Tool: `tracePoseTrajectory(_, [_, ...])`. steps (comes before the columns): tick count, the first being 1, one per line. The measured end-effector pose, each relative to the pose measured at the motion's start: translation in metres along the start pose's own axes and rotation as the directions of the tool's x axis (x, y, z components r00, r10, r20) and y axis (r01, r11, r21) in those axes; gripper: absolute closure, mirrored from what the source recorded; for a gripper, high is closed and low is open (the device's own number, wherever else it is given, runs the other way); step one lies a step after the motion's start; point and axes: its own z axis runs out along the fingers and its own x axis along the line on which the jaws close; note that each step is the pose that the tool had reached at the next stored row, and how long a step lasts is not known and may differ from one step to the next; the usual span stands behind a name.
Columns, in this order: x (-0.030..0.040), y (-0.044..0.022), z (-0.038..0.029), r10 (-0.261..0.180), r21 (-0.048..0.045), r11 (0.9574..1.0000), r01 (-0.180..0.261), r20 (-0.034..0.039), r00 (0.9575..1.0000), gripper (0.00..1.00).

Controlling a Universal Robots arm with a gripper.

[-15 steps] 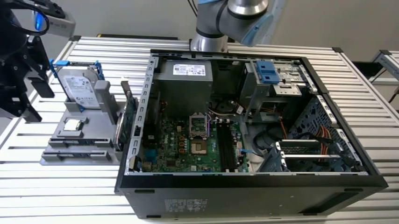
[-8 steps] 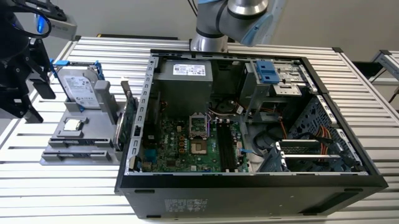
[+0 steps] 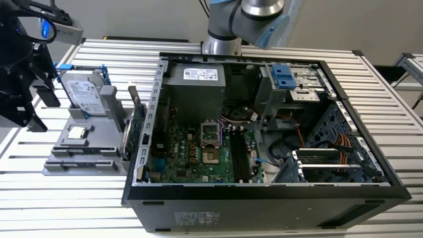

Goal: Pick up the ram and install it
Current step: 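Pick up the ram and move it above insertion slot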

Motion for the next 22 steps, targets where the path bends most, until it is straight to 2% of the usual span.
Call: tracePoseTrajectory(22, [-0.0006,-0.0002,0.0106,0.000,-0.0001,1.0000,0.000,-0.0081,1.0000,0.00])
